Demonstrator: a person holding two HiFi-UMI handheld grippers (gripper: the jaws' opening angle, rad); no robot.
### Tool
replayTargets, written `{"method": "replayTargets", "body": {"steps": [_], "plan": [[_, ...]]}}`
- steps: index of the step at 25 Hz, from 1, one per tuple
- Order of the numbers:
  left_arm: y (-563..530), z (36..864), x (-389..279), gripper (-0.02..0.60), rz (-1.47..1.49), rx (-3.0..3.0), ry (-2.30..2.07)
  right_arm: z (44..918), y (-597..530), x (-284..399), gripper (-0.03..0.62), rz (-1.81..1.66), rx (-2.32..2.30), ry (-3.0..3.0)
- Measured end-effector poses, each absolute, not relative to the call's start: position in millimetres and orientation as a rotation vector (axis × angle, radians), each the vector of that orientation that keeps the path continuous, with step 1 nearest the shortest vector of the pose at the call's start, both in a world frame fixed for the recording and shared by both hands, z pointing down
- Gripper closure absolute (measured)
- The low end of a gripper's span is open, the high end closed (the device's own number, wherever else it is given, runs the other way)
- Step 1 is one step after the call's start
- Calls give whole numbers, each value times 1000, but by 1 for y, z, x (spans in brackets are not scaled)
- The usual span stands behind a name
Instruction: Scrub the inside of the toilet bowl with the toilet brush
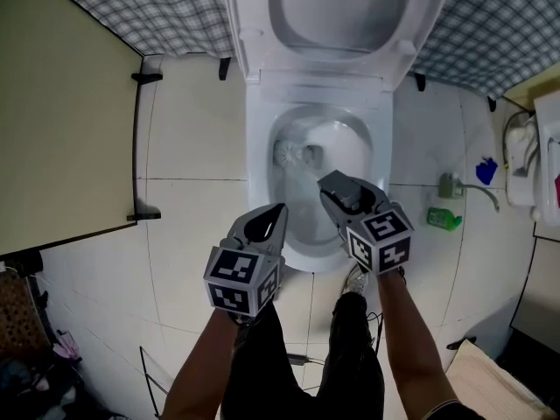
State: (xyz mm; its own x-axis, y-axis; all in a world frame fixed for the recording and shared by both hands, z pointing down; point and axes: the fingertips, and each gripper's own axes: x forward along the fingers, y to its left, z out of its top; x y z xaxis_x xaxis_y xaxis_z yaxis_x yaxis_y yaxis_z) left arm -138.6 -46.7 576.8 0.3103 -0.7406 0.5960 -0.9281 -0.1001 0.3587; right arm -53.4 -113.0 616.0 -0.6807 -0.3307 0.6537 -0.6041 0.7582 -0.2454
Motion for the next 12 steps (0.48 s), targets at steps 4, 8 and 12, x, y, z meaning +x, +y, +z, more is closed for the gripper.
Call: {"method": "replayTargets", "body": {"steps": [4, 8, 12], "plan": [[-45, 583, -132, 574, 344, 1883, -1470, 645, -118, -26, 356, 625, 749, -2251], [-45, 586, -122, 574, 349, 1891, -1455, 654, -115, -9, 356, 665, 767, -2225], [-44, 584, -120, 574, 345, 1891, -1452, 626, -101, -20, 356, 664, 725, -2302]]}}
